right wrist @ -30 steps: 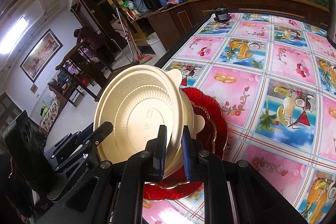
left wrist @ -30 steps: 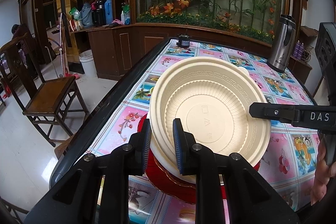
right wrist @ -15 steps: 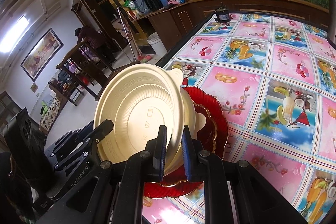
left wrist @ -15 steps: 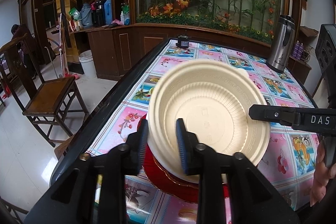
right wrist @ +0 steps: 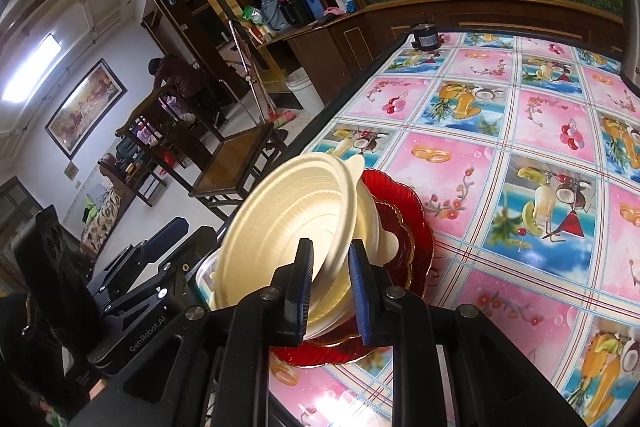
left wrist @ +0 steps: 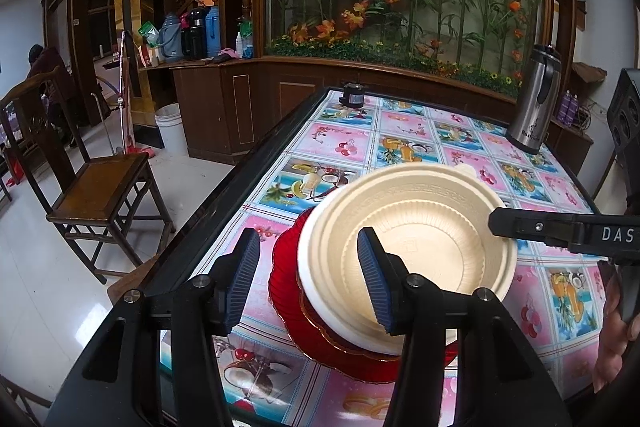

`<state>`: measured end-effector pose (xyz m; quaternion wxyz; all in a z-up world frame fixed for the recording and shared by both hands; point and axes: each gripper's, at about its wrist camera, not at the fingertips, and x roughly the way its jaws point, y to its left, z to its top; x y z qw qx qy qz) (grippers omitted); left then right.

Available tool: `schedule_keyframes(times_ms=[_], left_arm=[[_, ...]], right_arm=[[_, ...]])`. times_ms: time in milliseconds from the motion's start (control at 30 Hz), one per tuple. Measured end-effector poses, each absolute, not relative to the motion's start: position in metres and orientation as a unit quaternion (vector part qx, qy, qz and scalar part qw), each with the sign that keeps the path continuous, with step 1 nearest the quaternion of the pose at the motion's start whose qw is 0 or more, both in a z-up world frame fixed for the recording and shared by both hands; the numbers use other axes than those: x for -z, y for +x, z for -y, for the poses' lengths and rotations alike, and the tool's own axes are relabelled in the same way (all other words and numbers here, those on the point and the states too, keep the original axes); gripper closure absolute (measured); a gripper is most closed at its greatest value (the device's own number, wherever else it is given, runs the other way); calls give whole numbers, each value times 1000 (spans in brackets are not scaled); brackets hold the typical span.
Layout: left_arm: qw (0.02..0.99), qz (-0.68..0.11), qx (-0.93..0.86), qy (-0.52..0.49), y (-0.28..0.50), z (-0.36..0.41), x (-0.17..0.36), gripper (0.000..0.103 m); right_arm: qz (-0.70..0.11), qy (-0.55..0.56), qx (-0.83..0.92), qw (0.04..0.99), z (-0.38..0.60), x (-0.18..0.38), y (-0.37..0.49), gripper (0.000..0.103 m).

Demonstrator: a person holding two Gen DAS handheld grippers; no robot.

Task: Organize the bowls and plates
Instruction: 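Grasp the rim of the whole red-plate stack with the right tool, then lift the stack with the right tool and carry it across the table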

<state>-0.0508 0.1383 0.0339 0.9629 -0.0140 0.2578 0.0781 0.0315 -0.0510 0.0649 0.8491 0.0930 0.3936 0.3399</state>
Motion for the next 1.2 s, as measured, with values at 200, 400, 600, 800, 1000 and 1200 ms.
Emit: schedule_keyframes(times_ms=[200,400,600,800,1000,1200], left_arm=[[965,-252,-74,-26,-55,-145,-39,54],[965,-251,-73,-41,-60,-157,-40,54],[952,-275,-80,-110,-60,-205,-25,54],[929,-315,-28,-191,-46,-235,6,59],[919,-343,3,-193,-29,-225,21,71],[915,-358,15,-187,-21,-220,30,79]], right_arm=[[-379,100,-338,855,60,-74,26,79],[-373,116,-336,857,74,-75,24,79],[-379,148,-286,868,111,-60,37,79],[-414,178,-274,850,125,-26,57,79],[-446,193,-296,822,111,0,70,79],[-459,187,-298,816,96,13,75,79]])
